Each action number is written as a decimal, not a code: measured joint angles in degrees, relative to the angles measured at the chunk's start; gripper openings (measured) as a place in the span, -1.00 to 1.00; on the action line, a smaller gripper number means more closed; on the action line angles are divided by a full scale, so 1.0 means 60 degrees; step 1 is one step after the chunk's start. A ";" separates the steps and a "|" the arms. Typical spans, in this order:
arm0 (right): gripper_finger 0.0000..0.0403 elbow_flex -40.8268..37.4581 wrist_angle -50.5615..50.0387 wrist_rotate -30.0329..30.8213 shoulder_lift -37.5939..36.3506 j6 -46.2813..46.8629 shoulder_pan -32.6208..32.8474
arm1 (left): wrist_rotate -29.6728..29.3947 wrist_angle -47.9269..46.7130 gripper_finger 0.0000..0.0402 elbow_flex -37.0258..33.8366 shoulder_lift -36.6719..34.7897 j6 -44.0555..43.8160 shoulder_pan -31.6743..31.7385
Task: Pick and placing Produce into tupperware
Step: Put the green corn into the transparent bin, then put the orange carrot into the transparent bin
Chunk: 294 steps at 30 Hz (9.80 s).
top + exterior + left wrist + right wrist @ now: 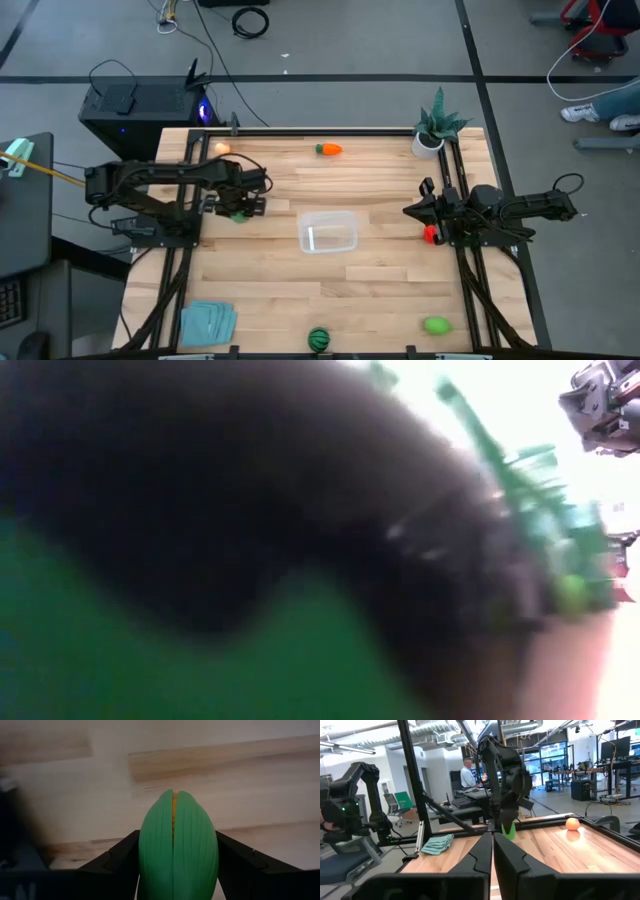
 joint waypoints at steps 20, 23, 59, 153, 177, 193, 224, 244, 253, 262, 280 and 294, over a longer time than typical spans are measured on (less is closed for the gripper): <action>-0.89 0.1785 -0.2802 -0.0005 0.0194 0.0914 0.0000 | -0.1011 -0.0798 0.08 0.3838 0.0000 0.0984 -0.0566; -0.89 0.2807 -0.4360 -0.0004 0.0584 0.1179 0.0000 | -0.1036 -0.0778 0.08 0.4146 0.0046 0.0983 -0.0700; -0.89 0.7333 -0.7252 -0.0403 0.4870 0.1206 0.0000 | -0.0342 -0.3642 0.11 1.1416 0.7166 0.3730 -0.2581; -0.91 0.9198 -0.9656 -0.0470 0.5321 0.2157 0.0000 | -0.1320 -0.4613 0.22 1.4417 0.8888 0.8666 -0.3183; -0.99 1.2156 -1.2801 -0.0282 0.7669 0.2360 0.0002 | -0.1685 -0.5246 0.13 1.4195 0.6592 0.7799 -0.0609; -1.00 1.2486 -1.1137 -0.2626 1.1169 0.1440 -0.3819 | -0.1599 -0.5248 0.07 1.4192 0.6137 1.0247 0.0681; -0.94 2.0068 -1.3453 -0.4007 2.0780 -0.3406 -0.7835 | -0.1864 -0.4598 0.00 1.4192 0.4921 0.8950 0.0809; 0.23 1.9981 -1.2362 -0.2452 2.0997 -0.6154 -0.7565 | -0.1865 -0.4510 -0.02 1.4192 0.4921 0.8655 0.0841; 0.35 1.8639 -1.1582 -0.2636 2.0998 -0.6519 -0.7533 | -0.1865 -0.4513 -0.02 1.4192 0.4921 0.8655 0.0841; 0.34 1.7077 -0.9241 -0.2605 2.0998 -0.6848 -0.7533 | -0.1865 -0.4513 -0.04 1.4192 0.4921 0.8651 0.0841; 0.34 1.6680 -0.8276 -0.3209 2.1041 -0.7031 -0.7530 | -0.1861 -0.4510 -0.03 1.4192 0.4921 0.8436 0.0841; 0.31 1.6717 -0.8145 -0.3180 2.1682 -0.7027 -0.7479 | -0.1858 -0.4507 -0.04 1.4192 0.4918 0.8221 0.0839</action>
